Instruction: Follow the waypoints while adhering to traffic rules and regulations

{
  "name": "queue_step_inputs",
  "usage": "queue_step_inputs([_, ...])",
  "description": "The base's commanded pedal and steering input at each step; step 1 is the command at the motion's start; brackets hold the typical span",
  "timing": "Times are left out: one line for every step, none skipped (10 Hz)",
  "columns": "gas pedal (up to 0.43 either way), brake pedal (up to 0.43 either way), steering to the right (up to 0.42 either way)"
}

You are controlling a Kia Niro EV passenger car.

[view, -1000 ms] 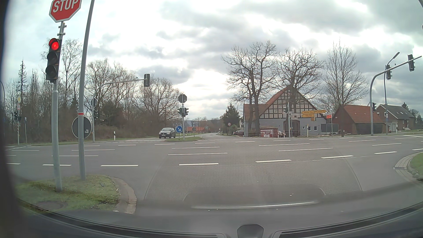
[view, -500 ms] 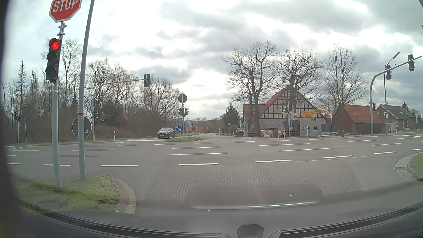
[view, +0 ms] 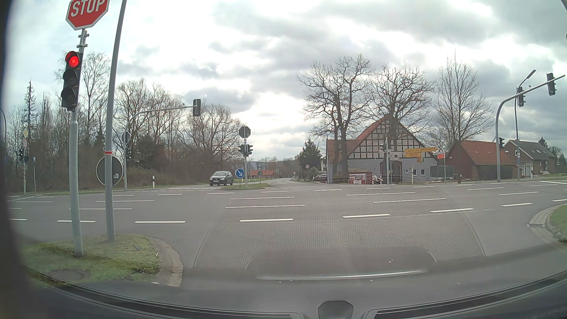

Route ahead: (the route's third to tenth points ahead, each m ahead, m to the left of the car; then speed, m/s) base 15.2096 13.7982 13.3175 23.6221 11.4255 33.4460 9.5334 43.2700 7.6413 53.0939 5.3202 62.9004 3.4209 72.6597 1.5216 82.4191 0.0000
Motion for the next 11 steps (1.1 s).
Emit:
queue_step_inputs([0.0,0.238,-0.002])
queue_step_inputs([0.0,0.238,-0.002])
queue_step_inputs([0.0,0.238,-0.002])
queue_step_inputs([0.0,0.238,-0.002])
queue_step_inputs([0.0,0.238,-0.002])
queue_step_inputs([0.0,0.238,-0.002])
queue_step_inputs([0.0,0.238,-0.002])
queue_step_inputs([0.0,0.238,-0.002])
queue_step_inputs([0.0,0.238,-0.003])
queue_step_inputs([0.0,0.238,-0.003])
queue_step_inputs([0.0,0.238,-0.002])
